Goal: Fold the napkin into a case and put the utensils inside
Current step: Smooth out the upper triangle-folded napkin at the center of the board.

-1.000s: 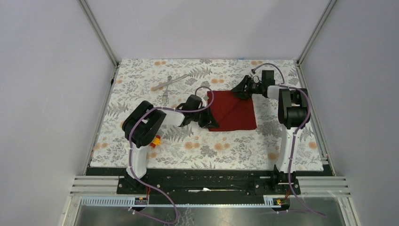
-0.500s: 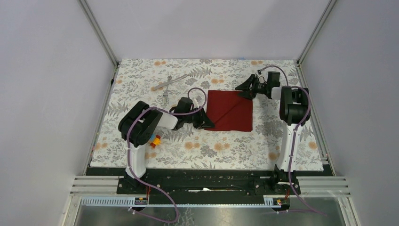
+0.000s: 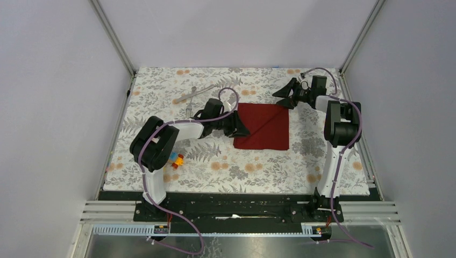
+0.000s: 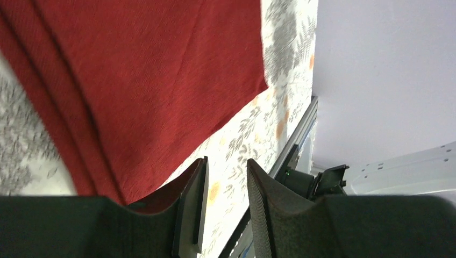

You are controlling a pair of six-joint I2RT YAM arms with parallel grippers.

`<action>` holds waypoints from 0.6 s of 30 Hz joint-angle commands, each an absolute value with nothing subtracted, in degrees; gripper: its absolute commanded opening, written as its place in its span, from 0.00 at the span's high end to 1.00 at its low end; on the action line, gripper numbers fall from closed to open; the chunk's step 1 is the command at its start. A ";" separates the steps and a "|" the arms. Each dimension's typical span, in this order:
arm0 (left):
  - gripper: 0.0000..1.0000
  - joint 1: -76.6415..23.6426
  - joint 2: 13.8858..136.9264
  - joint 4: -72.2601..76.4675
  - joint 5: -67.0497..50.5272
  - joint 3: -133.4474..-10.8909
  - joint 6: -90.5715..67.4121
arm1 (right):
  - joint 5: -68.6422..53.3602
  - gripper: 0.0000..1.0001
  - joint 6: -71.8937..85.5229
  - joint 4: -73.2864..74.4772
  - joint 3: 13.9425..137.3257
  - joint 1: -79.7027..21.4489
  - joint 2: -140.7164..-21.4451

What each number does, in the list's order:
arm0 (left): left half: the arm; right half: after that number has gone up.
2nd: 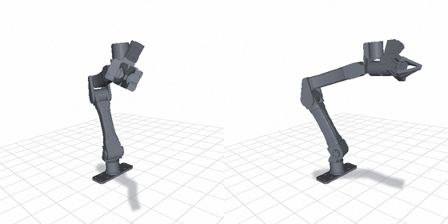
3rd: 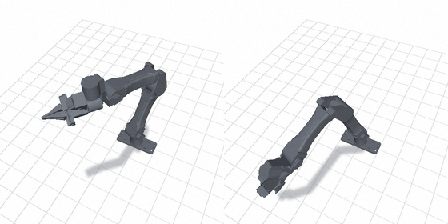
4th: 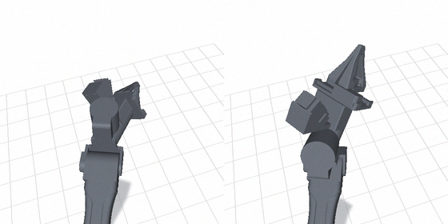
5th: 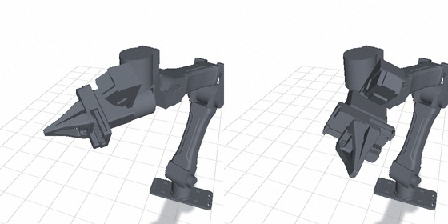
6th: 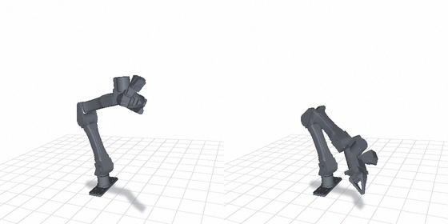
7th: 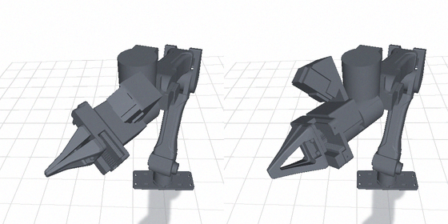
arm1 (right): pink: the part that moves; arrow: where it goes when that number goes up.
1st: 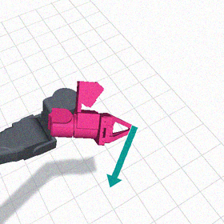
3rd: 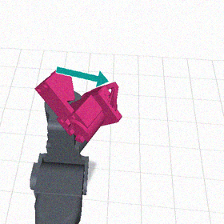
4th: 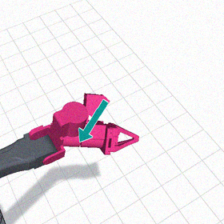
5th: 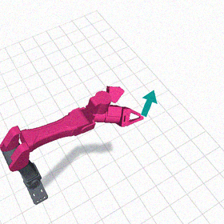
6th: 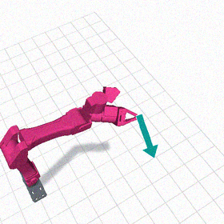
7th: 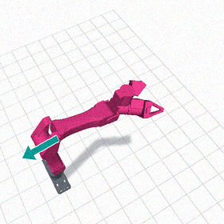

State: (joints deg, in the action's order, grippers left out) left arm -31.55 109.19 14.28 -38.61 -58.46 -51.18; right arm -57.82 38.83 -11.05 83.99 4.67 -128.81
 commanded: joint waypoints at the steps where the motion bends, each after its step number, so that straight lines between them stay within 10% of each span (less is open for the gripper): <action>1: 0.64 -31.15 112.85 14.23 -37.66 -63.80 -49.74 | -57.29 0.25 38.08 -13.09 80.71 4.92 -125.62; 18: 0.64 -28.02 116.27 13.23 -31.11 -58.93 -46.64 | -49.95 0.26 19.21 10.62 93.97 4.11 -132.49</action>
